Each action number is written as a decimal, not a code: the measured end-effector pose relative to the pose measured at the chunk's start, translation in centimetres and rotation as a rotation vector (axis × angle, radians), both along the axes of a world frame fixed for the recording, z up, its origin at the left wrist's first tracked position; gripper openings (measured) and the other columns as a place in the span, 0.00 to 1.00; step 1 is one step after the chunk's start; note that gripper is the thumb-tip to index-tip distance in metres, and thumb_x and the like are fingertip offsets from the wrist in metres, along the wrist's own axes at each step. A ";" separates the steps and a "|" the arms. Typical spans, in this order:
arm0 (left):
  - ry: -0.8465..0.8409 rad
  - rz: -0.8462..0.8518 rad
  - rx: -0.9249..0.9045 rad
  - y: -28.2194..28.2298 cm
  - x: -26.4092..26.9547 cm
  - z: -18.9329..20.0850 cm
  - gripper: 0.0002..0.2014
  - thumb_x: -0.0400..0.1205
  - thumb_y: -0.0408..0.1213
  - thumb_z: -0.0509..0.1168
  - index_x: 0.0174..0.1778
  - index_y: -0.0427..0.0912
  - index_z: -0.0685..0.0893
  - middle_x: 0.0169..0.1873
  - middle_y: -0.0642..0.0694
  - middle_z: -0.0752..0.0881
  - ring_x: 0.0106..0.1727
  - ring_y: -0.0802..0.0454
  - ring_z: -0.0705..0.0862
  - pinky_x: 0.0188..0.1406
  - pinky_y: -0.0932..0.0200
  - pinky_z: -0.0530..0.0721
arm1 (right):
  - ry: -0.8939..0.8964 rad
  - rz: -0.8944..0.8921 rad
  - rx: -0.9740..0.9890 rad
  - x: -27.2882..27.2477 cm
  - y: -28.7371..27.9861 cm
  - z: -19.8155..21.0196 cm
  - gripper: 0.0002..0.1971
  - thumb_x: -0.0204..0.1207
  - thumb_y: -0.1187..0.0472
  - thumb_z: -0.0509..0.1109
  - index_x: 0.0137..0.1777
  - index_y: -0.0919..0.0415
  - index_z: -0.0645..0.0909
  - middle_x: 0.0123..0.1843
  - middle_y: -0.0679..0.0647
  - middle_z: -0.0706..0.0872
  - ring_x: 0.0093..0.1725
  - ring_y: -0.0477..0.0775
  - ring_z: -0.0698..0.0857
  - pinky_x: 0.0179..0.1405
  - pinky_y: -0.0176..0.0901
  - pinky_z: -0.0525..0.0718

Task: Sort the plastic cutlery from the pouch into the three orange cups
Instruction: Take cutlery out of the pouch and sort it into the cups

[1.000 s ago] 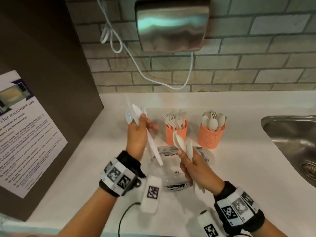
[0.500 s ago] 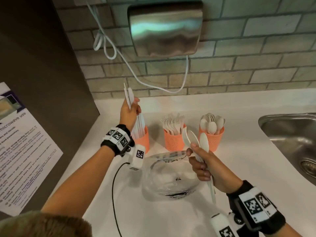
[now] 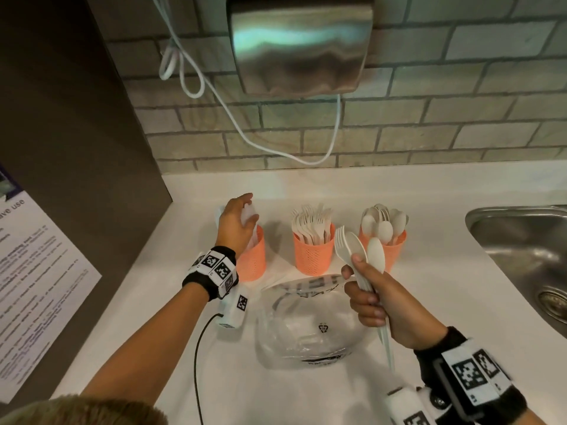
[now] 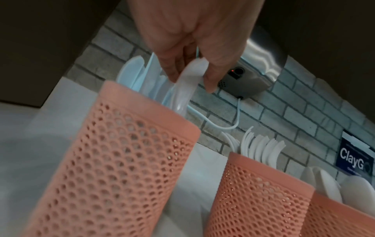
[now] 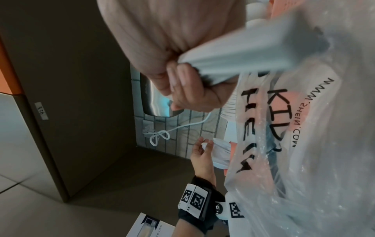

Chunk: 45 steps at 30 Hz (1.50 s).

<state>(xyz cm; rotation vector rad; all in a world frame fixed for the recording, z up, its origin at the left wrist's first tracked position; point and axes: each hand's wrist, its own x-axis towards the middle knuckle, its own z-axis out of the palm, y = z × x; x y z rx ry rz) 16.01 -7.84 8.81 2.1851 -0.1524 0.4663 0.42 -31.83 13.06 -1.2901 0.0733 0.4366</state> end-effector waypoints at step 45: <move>0.373 -0.247 1.048 -0.9 -5.5 -8.1 0.09 0.82 0.35 0.60 0.56 0.39 0.78 0.54 0.41 0.81 0.54 0.43 0.81 0.45 0.53 0.77 | 0.036 0.021 0.056 1.0 1.7 -0.8 0.16 0.74 0.43 0.60 0.39 0.56 0.73 0.19 0.46 0.59 0.14 0.41 0.57 0.10 0.29 0.59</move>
